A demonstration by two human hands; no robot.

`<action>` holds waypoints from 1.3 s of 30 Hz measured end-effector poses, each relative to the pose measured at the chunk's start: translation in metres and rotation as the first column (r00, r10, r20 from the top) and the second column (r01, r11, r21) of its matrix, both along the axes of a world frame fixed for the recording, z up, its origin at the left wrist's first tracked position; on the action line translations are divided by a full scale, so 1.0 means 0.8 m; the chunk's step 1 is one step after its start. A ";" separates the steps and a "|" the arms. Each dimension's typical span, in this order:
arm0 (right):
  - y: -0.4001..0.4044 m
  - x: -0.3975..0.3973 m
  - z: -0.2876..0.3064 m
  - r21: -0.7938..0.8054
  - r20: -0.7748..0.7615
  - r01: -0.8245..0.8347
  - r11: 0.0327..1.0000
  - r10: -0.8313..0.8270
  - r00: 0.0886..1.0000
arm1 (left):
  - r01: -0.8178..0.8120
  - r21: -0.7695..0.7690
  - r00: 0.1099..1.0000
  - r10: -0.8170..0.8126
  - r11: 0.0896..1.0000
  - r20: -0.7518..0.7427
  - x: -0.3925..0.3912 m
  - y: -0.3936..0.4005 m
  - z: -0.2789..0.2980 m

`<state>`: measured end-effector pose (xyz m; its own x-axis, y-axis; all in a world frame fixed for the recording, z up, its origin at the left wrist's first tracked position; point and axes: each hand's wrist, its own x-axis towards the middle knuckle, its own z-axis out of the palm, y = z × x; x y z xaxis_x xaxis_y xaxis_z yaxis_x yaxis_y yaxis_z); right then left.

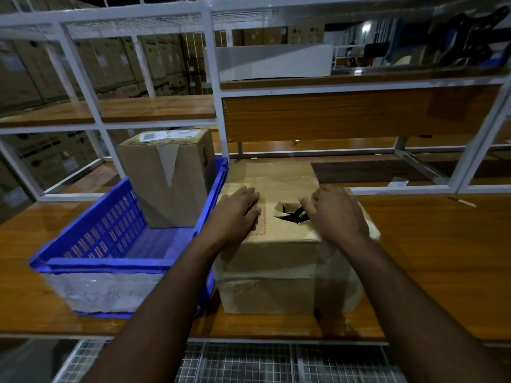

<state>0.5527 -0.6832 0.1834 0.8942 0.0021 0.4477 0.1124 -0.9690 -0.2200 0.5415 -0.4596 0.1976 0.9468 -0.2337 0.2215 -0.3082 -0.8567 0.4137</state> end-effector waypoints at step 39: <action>-0.022 -0.031 0.002 0.179 -0.097 0.226 0.957 -0.212 0.973 | -0.432 -0.197 0.902 0.420 0.880 -0.099 -0.033 0.025 -0.019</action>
